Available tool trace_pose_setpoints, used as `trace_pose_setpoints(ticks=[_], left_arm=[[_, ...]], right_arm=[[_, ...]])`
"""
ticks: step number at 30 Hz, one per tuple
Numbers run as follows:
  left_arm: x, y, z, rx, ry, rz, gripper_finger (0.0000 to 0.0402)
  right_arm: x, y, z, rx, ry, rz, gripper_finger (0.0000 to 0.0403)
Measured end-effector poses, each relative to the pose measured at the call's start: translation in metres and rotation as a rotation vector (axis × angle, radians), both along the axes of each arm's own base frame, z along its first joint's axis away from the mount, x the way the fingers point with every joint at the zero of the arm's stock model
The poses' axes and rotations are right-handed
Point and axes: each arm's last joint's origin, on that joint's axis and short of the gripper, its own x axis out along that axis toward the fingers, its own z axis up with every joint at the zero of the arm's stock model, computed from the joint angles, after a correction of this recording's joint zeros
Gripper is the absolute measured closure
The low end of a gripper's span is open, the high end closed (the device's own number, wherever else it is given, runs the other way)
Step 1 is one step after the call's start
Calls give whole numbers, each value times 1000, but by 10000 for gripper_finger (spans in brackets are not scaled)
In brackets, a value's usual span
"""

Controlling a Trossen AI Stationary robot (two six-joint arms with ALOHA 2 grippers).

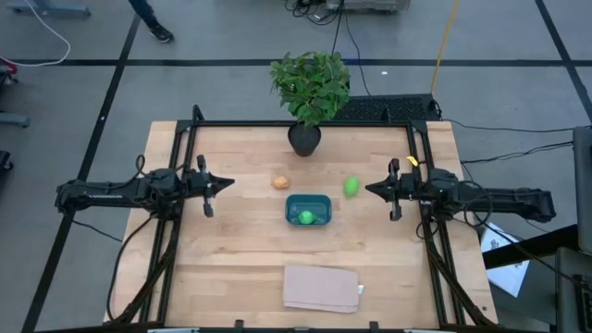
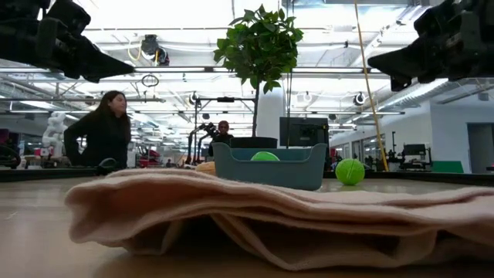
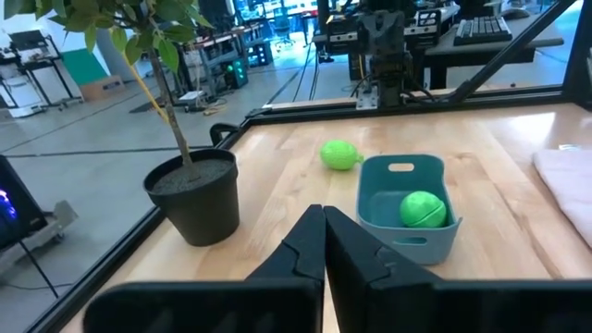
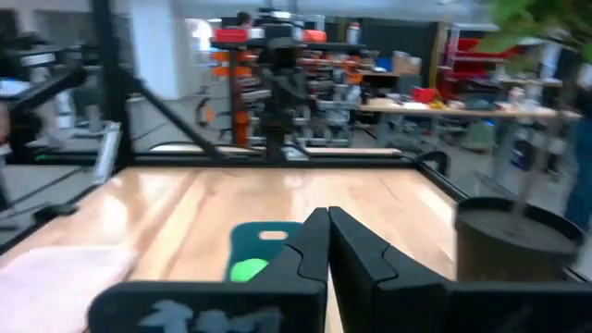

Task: Pick and placing Produce into tupperware
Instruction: Put the lime into the blue container

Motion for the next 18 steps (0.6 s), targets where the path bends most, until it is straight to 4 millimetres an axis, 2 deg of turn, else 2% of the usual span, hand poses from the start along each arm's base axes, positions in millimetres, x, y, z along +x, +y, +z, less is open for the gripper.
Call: trace_pose_setpoints(ticks=[9, 18], left_arm=[[0, 0, 0, -8, -1, 1, 392], [0, 0, 0, -8, -1, 2, 397]], right_arm=[[7, -8, 10, 61, 61, -149, 400], [15, -14, 18, 88, 170, -189, 362]])
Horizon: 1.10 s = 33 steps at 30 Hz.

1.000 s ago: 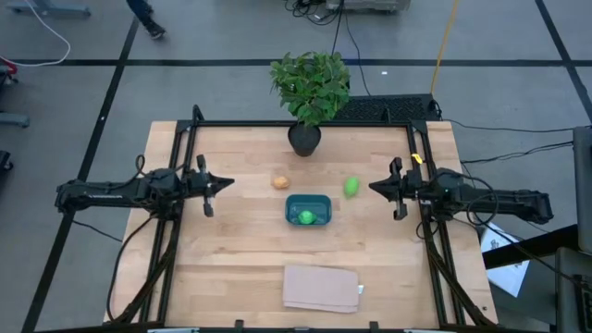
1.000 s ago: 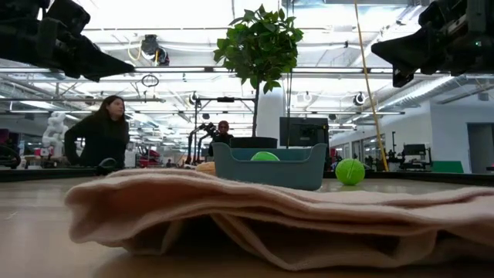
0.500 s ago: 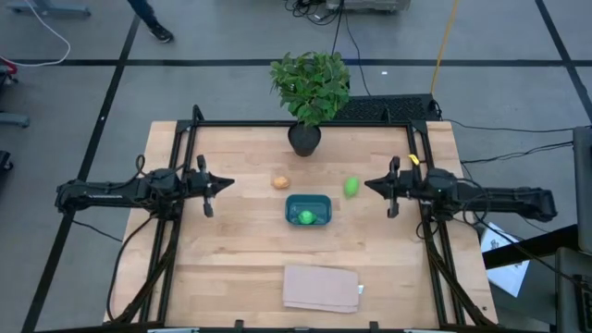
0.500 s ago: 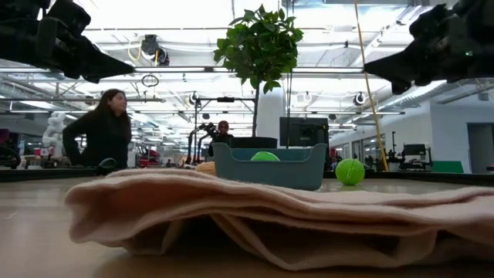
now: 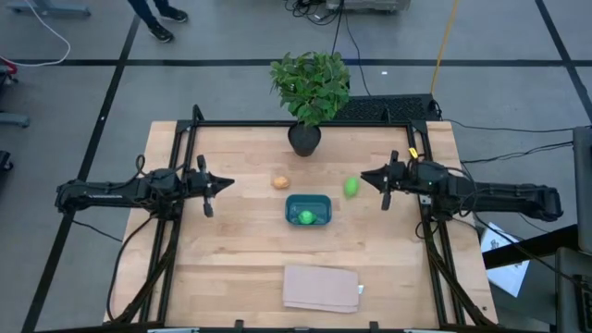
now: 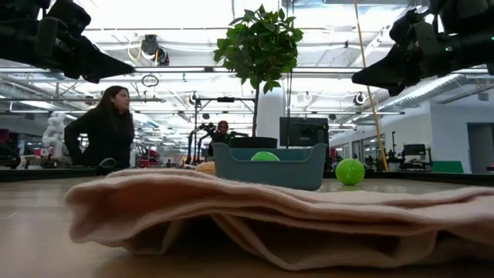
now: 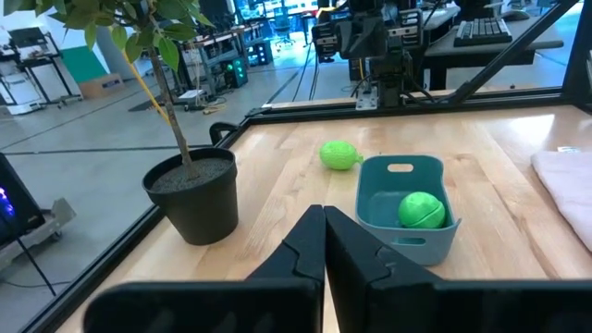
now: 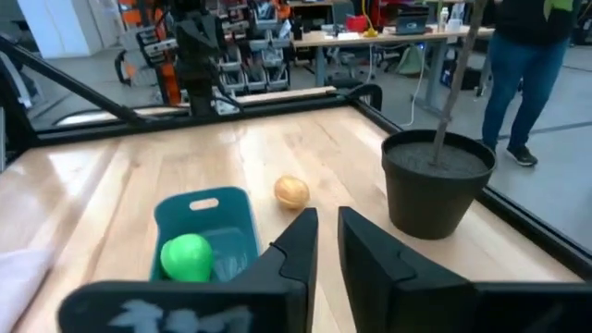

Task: Pick and placing Produce into tupperware
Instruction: Put the lime into the blue container

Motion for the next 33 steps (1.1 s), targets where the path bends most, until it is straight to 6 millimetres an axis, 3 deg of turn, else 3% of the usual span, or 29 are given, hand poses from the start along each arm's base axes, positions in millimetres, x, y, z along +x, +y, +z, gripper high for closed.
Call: trace_pose_setpoints(ticks=[4, 9, 16, 20, 26, 33], left_arm=[[0, 0, 0, 0, 0, 0, 390], [0, 0, 0, 0, 0, 0, 388], [0, 0, 0, 0, 0, 0, 387], [0, 0, 0, 0, -1, 0, 387], [0, 0, 0, 0, -1, 0, 387], [0, 0, 0, 0, 0, 1, 387]], right_arm=[[2, -1, 10, -37, -40, 3, 367], [3, -5, 41, -72, -59, -23, 398], [9, -15, 92, -78, 51, -23, 402], [20, -27, 109, -52, 191, -10, 402], [49, -54, 112, 74, 352, 28, 402], [73, -77, 90, 172, 612, 127, 403]])
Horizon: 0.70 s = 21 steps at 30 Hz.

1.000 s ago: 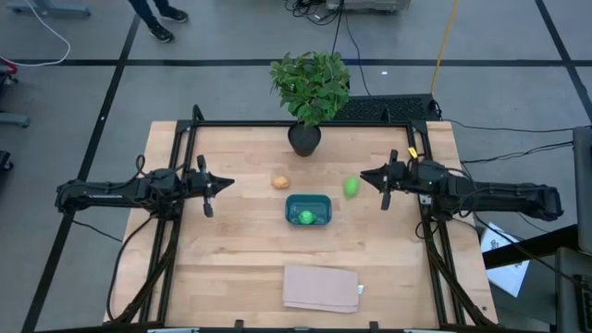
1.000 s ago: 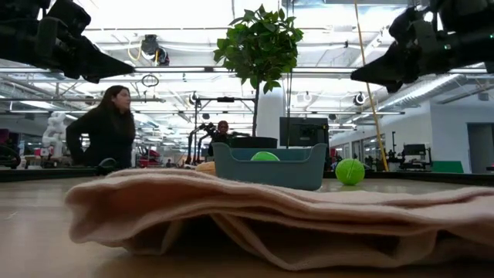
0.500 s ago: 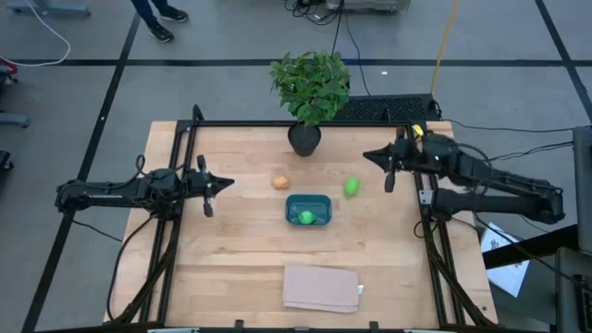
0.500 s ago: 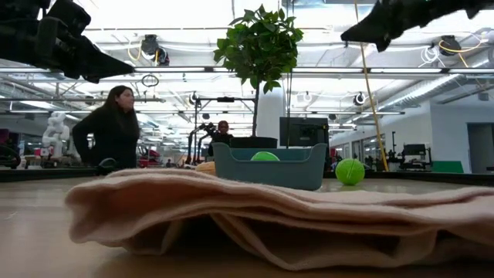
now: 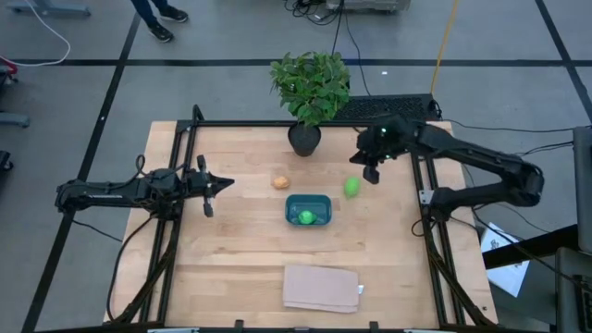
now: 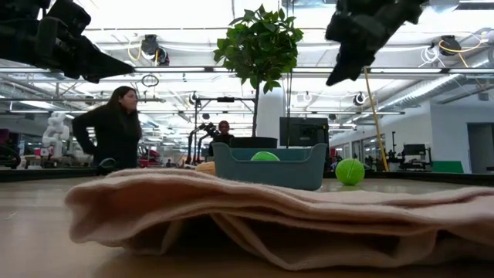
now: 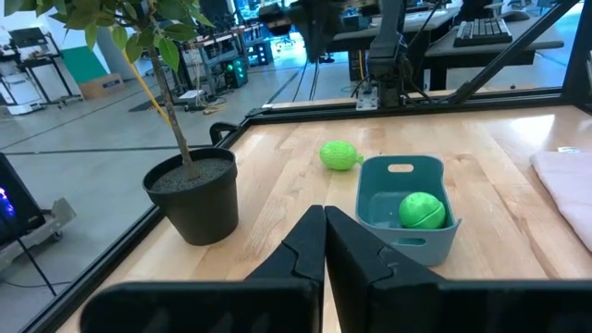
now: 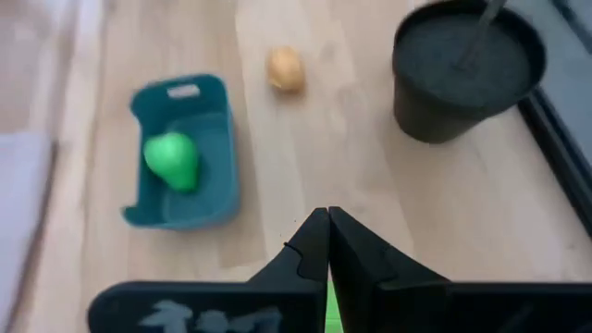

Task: Pick and placing Produce into tupperware
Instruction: Put the lime into the blue container

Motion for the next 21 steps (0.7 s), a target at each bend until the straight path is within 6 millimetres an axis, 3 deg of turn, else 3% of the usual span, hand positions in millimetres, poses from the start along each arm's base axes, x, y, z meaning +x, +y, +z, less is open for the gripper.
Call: trace_pose_setpoints(ticks=[13, 21], left_arm=[[0, 0, 0, 3, 1, 0, 387], [0, 0, 0, 4, 4, -1, 387]], right_arm=[[16, -38, 4, 26, 0, 60, 403], [5, -34, 25, -93, 108, 232, 403]])
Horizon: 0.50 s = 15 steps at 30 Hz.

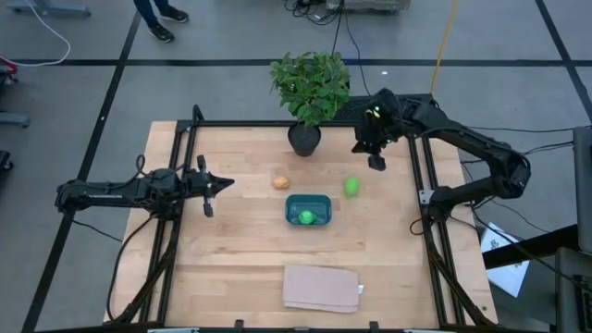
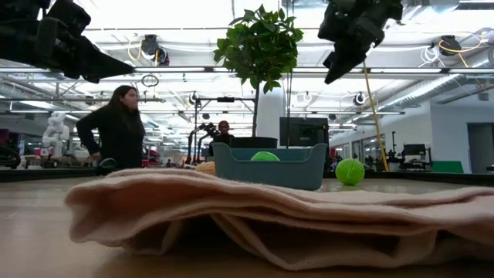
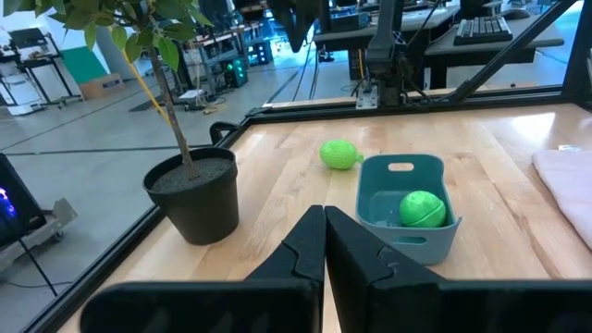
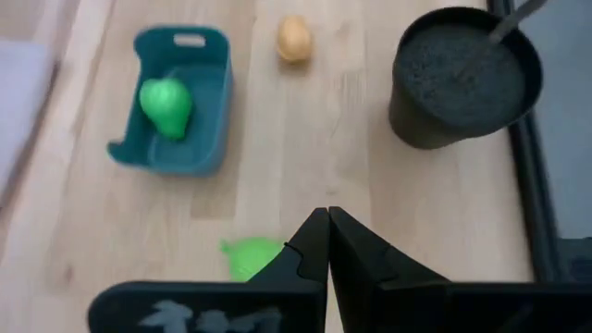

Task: Pick and placing Produce into tupperware
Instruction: Put the lime into the blue container

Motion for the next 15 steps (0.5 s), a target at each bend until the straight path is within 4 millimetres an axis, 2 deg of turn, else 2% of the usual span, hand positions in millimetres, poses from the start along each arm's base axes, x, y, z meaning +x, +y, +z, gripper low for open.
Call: trace_pose_setpoints(ticks=[9, 12, 15], left_arm=[[0, 0, -2, -1, 22, 0, 387], [0, 0, -2, -2, 22, 1, 387], [0, 0, -2, -2, 22, 0, 387]], right_arm=[[8, 15, -2, -120, 54, 148, 398], [15, 20, -3, -147, 41, 180, 379], [24, 25, -8, -144, 53, 223, 344]])
